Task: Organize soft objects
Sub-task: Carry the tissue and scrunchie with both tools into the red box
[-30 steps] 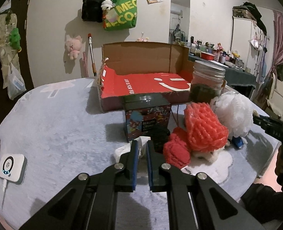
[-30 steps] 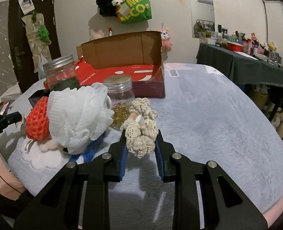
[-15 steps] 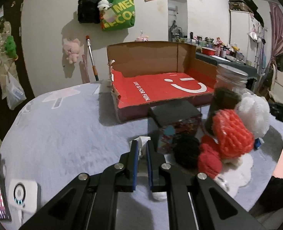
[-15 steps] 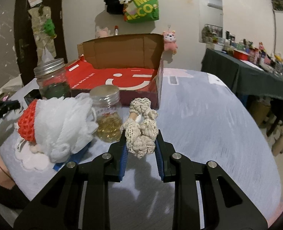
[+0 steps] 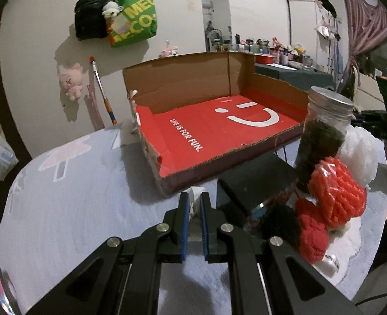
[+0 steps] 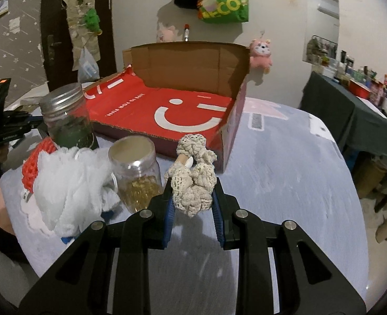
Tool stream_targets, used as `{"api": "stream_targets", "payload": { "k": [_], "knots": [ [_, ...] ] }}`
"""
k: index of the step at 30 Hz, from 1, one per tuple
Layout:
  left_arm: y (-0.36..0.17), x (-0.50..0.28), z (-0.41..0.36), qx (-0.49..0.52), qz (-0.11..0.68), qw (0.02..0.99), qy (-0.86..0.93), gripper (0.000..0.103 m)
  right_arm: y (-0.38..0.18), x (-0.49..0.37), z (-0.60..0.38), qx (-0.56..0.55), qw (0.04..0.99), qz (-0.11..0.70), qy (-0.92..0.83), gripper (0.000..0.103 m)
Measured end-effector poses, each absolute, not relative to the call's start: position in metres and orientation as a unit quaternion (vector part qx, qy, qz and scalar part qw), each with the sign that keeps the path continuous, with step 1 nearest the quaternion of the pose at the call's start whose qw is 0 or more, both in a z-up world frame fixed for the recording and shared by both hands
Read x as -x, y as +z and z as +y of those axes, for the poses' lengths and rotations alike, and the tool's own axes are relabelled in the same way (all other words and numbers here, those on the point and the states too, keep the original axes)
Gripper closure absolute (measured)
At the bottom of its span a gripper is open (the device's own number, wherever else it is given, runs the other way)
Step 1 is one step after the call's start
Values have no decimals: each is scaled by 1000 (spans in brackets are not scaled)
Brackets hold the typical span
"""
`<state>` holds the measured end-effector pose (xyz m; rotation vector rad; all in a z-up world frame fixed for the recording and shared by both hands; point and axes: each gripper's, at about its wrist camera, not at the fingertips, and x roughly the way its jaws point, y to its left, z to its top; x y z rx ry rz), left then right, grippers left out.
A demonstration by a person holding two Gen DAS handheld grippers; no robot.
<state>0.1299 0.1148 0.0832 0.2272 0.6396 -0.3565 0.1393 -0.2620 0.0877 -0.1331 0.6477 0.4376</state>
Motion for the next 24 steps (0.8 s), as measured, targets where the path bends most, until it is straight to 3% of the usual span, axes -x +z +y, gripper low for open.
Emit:
{"api": "stream_targets", "payload": {
  "k": [11,24],
  "knots": [
    [114,-165,105,-126,299,925,-196,95,112,-168,-259,53,916,306,255,79],
    [116,-238,76,-119,361,908,-176,95,130,-241,-217,81,904,347,237,79]
  ]
}}
